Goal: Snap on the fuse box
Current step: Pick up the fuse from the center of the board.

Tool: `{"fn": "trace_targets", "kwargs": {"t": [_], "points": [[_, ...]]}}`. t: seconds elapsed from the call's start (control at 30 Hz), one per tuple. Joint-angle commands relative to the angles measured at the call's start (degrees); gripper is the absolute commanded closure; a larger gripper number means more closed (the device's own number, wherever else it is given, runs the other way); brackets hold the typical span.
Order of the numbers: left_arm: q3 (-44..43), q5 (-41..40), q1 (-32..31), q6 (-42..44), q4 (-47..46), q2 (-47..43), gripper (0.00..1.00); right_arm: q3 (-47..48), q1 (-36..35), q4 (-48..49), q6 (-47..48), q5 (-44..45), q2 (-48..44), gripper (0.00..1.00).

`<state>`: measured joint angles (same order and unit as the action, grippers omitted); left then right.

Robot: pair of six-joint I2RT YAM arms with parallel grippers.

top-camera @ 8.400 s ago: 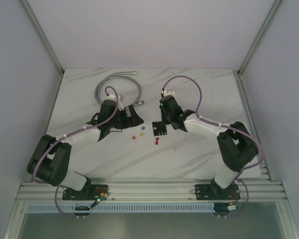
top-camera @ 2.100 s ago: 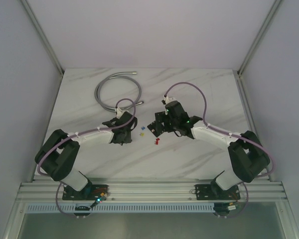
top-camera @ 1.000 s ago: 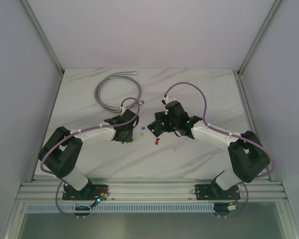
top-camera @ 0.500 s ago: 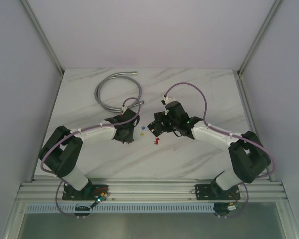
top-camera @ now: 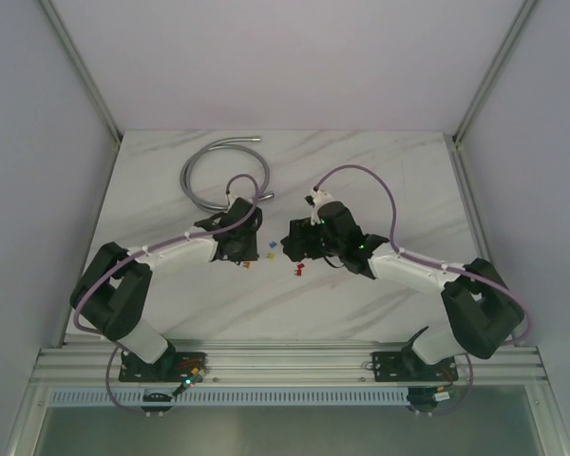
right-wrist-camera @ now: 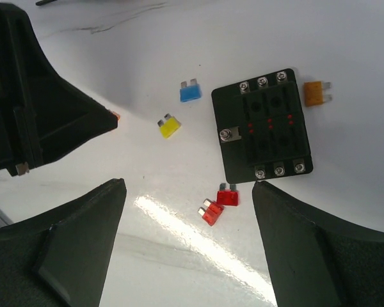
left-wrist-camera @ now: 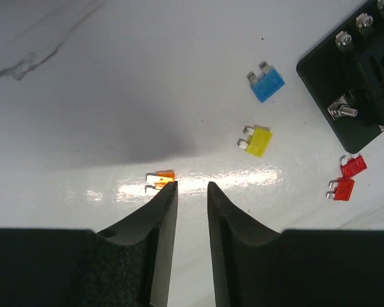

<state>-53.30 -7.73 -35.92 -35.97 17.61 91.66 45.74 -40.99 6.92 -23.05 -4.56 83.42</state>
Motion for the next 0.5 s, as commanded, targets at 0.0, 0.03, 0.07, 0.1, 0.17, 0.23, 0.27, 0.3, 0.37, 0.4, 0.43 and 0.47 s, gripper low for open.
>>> {"fn": "trace_targets", "kwargs": {"t": [0.0,0.03,0.07,0.1,0.17,0.23,0.27,0.3,0.37,0.4,0.43,0.47], "points": [[-0.66,-0.93,1.73,1.12,1.90,-3.13,0.63,-0.62,-0.61,2.62,0.05,-1.32,-1.16,0.13],[0.22,-0.77,2.39,1.16,1.95,-3.94,0.62,-0.38,-0.89,2.24,0.75,-1.36,-0.92,0.13],[1.19,-0.64,3.18,1.08,1.91,-4.97,0.59,0.08,-1.16,1.94,1.65,-1.49,-0.69,0.13],[2.25,-0.50,4.08,1.04,1.87,-5.97,0.56,0.51,-1.50,1.76,2.71,-1.77,-0.31,0.13],[3.92,0.44,6.28,1.39,1.65,-7.82,0.53,1.64,-2.23,1.71,5.07,-2.38,0.86,0.13],[5.25,2.50,8.84,2.03,1.05,-9.31,0.47,3.35,-3.21,1.59,7.78,-3.31,2.64,0.14],[5.91,3.71,10.05,2.30,0.69,-9.97,0.45,4.25,-3.81,1.53,9.09,-3.38,3.77,0.14],[6.90,5.18,11.41,2.49,0.02,-10.16,0.43,5.26,-4.36,1.50,10.29,-3.52,5.26,0.14],[8.57,8.46,14.06,2.60,-1.64,-12.64,0.38,7.16,-5.68,1.63,12.82,-3.75,8.18,0.15],[9.44,10.20,15.34,2.53,-2.47,-13.20,0.36,8.03,-6.35,1.86,13.98,-3.91,9.34,0.15],[10.24,11.99,16.63,2.42,-3.45,-13.58,0.34,8.84,-7.04,2.17,15.32,-4.00,10.48,0.15],[11.06,13.81,17.85,2.21,-4.48,-13.88,0.33,9.79,-7.65,2.27,16.53,-4.04,11.73,0.15]]}}
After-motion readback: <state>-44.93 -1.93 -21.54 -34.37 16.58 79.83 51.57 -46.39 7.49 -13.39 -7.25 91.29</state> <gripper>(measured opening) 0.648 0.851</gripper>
